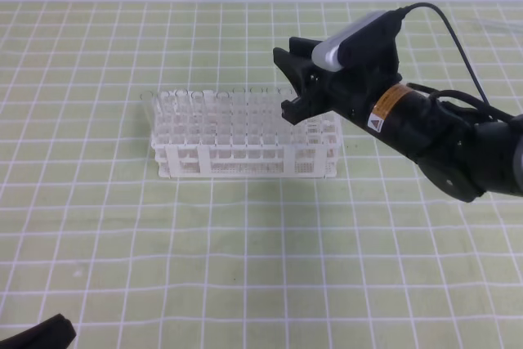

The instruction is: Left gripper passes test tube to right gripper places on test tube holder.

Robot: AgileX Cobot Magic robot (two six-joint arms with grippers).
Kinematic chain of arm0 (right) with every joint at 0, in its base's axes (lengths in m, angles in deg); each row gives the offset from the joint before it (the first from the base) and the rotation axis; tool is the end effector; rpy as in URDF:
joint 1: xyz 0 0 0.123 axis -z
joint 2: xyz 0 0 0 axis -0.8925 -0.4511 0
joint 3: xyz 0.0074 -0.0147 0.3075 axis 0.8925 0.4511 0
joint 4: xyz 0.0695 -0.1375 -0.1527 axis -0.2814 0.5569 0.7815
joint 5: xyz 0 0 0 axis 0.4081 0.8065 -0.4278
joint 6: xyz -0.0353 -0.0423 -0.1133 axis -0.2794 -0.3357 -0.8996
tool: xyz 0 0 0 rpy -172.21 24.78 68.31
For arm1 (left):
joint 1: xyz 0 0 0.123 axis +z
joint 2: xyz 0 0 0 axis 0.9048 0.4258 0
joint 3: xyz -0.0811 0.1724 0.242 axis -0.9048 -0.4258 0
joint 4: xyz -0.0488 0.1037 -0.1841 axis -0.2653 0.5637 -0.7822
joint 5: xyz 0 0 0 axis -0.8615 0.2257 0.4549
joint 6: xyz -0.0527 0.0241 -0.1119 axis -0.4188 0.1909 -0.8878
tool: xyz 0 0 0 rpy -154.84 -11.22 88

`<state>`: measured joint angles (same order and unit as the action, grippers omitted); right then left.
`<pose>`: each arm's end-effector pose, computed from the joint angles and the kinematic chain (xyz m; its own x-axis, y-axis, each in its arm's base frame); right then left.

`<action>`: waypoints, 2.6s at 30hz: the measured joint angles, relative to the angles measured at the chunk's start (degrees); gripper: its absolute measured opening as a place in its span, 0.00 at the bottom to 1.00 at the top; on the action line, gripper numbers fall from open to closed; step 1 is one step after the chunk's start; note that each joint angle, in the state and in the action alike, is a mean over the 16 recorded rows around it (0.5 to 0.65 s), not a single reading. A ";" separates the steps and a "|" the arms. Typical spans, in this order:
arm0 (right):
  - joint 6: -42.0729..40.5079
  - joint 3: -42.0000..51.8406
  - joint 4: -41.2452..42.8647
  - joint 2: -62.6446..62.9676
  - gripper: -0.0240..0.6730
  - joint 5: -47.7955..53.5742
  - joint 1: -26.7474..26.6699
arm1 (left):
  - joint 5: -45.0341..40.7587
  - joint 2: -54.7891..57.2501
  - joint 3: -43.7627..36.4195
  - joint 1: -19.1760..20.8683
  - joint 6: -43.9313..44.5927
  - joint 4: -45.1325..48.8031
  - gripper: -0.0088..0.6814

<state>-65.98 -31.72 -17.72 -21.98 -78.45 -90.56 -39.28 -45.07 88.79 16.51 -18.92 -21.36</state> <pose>0.3636 0.2296 0.2735 -0.0288 -0.0159 -0.9995 -0.6993 0.7148 0.0088 0.0308 -0.0129 0.1855 -0.2174 -0.0269 -0.9757 0.6384 0.7523 -0.1630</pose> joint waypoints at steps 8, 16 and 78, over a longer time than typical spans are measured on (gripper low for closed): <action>0.41 2.75 0.35 2.66 0.29 -0.78 0.00 | 0.07 -0.07 -0.09 0.03 0.00 0.03 0.01; 6.58 3.98 6.13 8.03 0.27 2.11 0.00 | 0.11 -0.11 -0.18 0.06 0.00 0.05 0.01; 53.59 59.42 48.00 108.22 0.01 30.29 27.55 | -0.29 0.00 0.00 1.65 0.00 0.05 0.01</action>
<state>-12.39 27.70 30.28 86.24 -48.16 -63.01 -39.57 -45.07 88.79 18.16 -18.92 -21.31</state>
